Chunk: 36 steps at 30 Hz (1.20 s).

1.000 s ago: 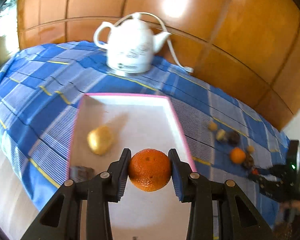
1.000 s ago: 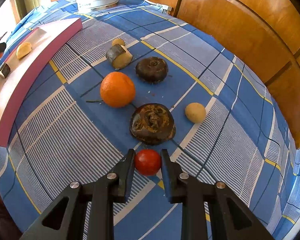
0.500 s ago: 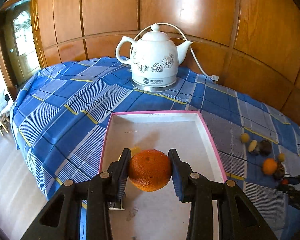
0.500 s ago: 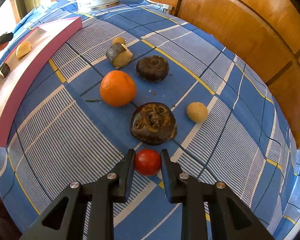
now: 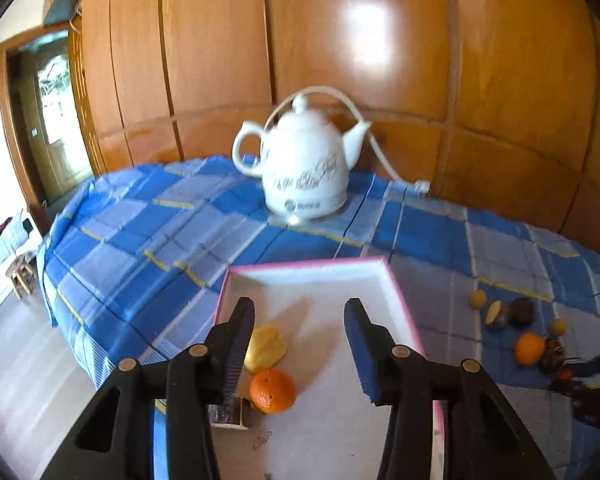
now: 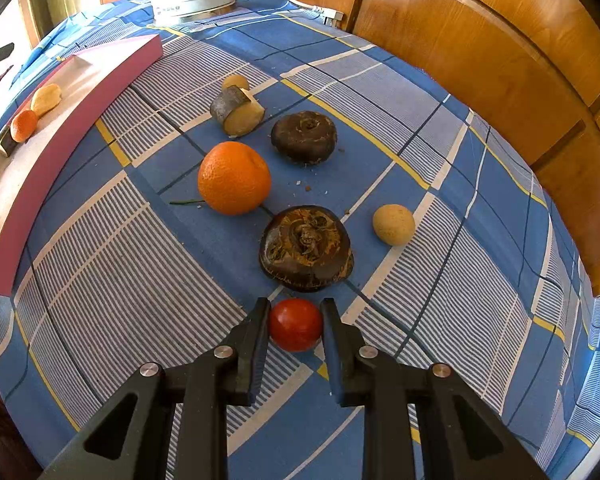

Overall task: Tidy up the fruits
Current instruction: 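Lift the red tomato with the right tool toward the pink tray, then lower the red tomato into the tray and open the right tool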

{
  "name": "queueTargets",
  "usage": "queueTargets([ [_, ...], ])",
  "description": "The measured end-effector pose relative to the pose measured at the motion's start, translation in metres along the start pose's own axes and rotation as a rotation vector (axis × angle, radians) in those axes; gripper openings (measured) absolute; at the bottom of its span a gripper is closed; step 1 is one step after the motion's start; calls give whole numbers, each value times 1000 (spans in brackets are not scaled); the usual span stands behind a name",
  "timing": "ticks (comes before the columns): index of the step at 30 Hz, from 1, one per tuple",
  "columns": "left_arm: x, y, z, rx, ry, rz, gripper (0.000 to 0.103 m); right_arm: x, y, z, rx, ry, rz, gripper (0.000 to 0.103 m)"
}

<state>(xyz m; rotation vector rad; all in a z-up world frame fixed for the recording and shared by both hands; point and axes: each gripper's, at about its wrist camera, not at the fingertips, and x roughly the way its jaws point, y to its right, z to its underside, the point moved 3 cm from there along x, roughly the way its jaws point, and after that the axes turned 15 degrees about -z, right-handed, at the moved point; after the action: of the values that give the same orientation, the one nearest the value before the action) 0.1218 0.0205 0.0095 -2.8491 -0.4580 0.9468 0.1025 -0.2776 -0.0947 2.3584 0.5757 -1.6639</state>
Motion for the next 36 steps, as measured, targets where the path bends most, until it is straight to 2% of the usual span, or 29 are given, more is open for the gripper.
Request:
queueTargets([
  [6, -36, 0, -17, -2, 92, 17, 54, 0, -1, 0, -3, 2, 10, 25],
  [17, -67, 3, -17, 11, 129, 55, 57, -1, -3, 1, -2, 6, 20, 25],
  [23, -72, 1, -12, 18, 129, 69, 59, -1, -3, 1, -3, 11, 22, 25],
  [30, -64, -13, 2, 4, 84, 66, 60, -9, -5, 2, 4, 27, 44, 25],
  [36, -46, -41, 20, -30, 29, 15, 60, -40, -28, -8, -6, 125, 41, 25],
])
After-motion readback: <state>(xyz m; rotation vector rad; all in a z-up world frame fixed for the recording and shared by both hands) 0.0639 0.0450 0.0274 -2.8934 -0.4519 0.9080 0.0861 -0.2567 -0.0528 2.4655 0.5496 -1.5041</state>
